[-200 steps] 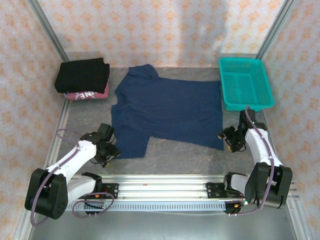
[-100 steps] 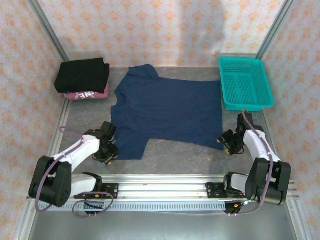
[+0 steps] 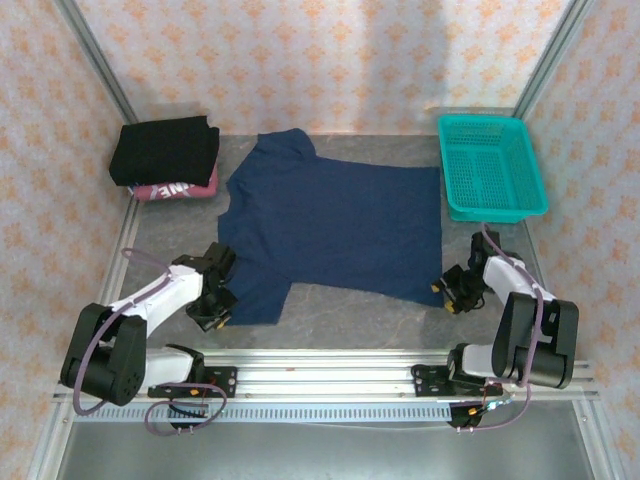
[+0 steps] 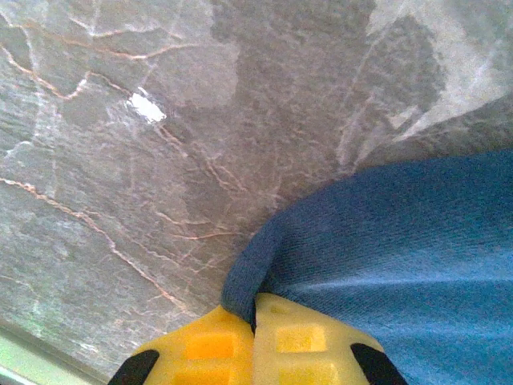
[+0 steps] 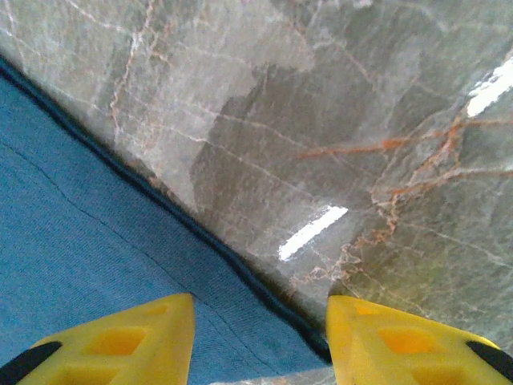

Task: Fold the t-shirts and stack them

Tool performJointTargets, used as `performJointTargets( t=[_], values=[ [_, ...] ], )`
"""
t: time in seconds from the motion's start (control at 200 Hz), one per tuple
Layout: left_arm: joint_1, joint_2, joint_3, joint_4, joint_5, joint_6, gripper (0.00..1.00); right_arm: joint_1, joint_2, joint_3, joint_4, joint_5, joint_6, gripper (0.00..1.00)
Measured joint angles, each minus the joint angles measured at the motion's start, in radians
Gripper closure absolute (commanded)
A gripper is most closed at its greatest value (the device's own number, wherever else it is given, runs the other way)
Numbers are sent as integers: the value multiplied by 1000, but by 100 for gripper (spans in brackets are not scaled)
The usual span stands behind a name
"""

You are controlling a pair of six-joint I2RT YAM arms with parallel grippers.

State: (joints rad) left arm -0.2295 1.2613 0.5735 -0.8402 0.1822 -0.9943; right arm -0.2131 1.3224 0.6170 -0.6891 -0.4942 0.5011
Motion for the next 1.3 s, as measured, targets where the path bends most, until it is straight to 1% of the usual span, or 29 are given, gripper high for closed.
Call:
performJointTargets(
  t=[0.2, 0.45, 0.525, 0.59, 0.701, 0.761, 0.881, 0.941, 1.096, 1.206, 1.296],
  values=[
    [0, -23, -12, 7, 0, 0, 100, 1, -41, -20, 2, -10, 0, 54],
    [0, -25, -13, 8, 0, 0, 100, 3, -47, -38, 10, -12, 3, 57],
    [0, -32, -15, 8, 0, 0, 100, 3, -52, -46, 14, -7, 8, 62],
    [0, -40, -19, 11, 0, 0, 100, 3, -50, -51, 17, 0, 18, 69],
    [0, -51, -24, 13, 0, 0, 100, 1, -23, -42, -4, 23, 24, 91],
    [0, -64, -28, 15, 0, 0, 100, 0, -22, -34, -22, 31, 37, 100],
    [-8, -108, -25, 143, 25, 2, 100, 1, -37, -31, -24, 28, 44, 100],
    [-13, -145, -23, 178, 27, 6, 100, 10, -45, -31, -18, 23, 45, 100],
    [-13, -252, -16, 182, 27, 8, 100, 16, -128, -25, -37, 23, 50, 100],
    [-13, -317, -2, 158, 27, 8, 100, 16, -199, 6, -74, 23, 51, 100],
    [-13, -358, 15, 138, 27, 7, 100, 16, -229, 23, -82, 23, 57, 100]
  ],
)
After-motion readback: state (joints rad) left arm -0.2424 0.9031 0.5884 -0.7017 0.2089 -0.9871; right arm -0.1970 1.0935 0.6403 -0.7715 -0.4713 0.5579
